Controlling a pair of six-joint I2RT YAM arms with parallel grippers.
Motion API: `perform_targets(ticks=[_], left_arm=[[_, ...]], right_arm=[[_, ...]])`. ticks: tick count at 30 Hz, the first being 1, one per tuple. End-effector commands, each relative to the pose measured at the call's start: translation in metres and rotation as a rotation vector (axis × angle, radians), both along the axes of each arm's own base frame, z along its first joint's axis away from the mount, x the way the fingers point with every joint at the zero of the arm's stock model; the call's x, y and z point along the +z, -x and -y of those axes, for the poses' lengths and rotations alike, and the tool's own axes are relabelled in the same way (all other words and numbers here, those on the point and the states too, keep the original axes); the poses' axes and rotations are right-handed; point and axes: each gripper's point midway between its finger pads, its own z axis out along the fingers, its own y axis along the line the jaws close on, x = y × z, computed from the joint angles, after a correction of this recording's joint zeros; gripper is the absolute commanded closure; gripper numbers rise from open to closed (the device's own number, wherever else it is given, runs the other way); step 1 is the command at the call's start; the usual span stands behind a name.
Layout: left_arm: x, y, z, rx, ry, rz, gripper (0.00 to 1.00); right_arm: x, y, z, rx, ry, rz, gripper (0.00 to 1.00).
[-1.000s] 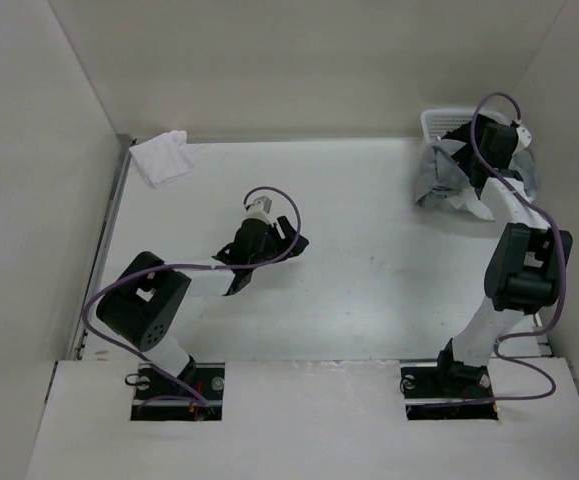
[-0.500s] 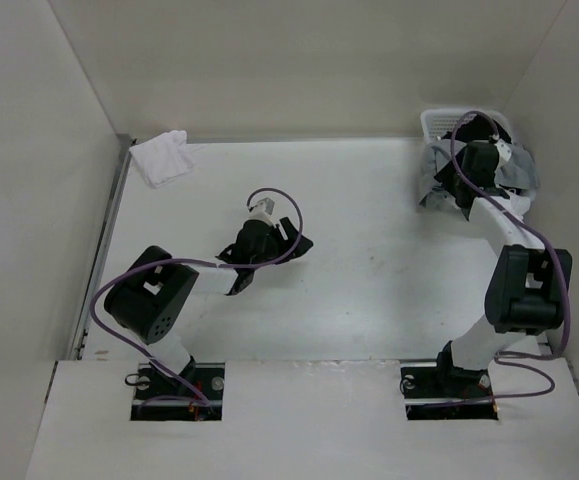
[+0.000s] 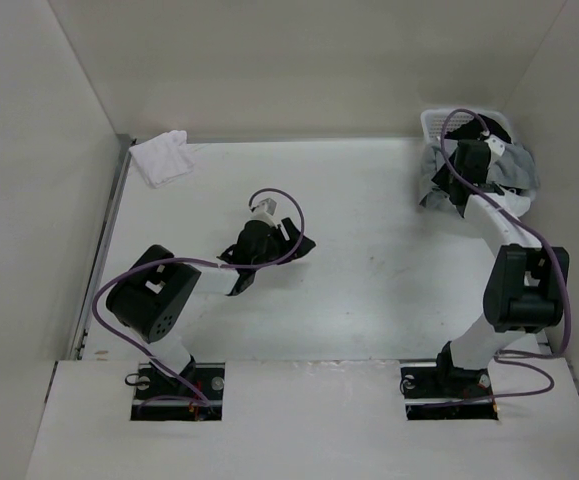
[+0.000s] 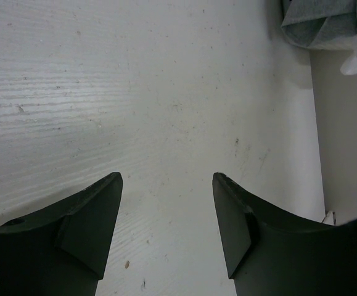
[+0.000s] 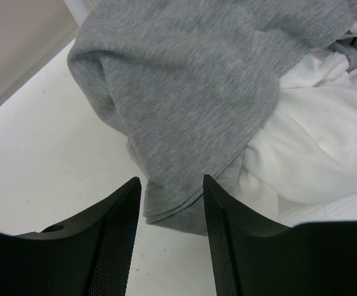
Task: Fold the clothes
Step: Grab the tank top from the pile
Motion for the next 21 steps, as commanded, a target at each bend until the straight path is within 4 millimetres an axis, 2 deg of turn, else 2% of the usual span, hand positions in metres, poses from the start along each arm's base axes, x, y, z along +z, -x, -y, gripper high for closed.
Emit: perform_targets(ticks=[1,6,11,14,16,18,19,20,21], left_arm=[[0.029,-0.004,0.009,-0.018,0.066,0.073,0.42],[0.028,-0.003,0.009,-0.019,0.066,0.073,0.42],[0.028,-0.005,0.007,-0.013,0.065,0.072,0.42],[0.027,-0.005,0.007,-0.012,0.064,0.071,0.42],[0.027,-0.005,0.006,-0.010,0.064,0.071,0.42],[0.025,-0.006,0.006,-0.008,0.064,0.069,0.42],[0.024,-0.006,0.006,-0.008,0.062,0.067,0.42],[0.024,-0.006,0.006,-0.010,0.062,0.066,0.42],[0.023,-0.006,0.006,-0.011,0.062,0.065,0.42]], right_arm=[[0.007,-0.011,-0.002,0.010,0.059,-0.014,0.54],[0.010,-0.018,-0.004,0.014,0.064,-0.012,0.66],[0.024,-0.026,-0.003,0.015,0.071,0.004,0.91],[0.027,-0.029,-0.002,0.007,0.070,0.011,0.99],[0.048,-0.032,0.008,-0.036,0.059,0.089,1.00],[0.089,-0.038,0.018,-0.061,0.054,0.225,1.00],[0.118,-0.042,0.024,-0.070,0.052,0.305,1.00],[0.160,-0.046,0.023,-0.059,0.050,0.410,1.00],[0.182,-0.047,0.022,-0.051,0.053,0.460,1.00]])
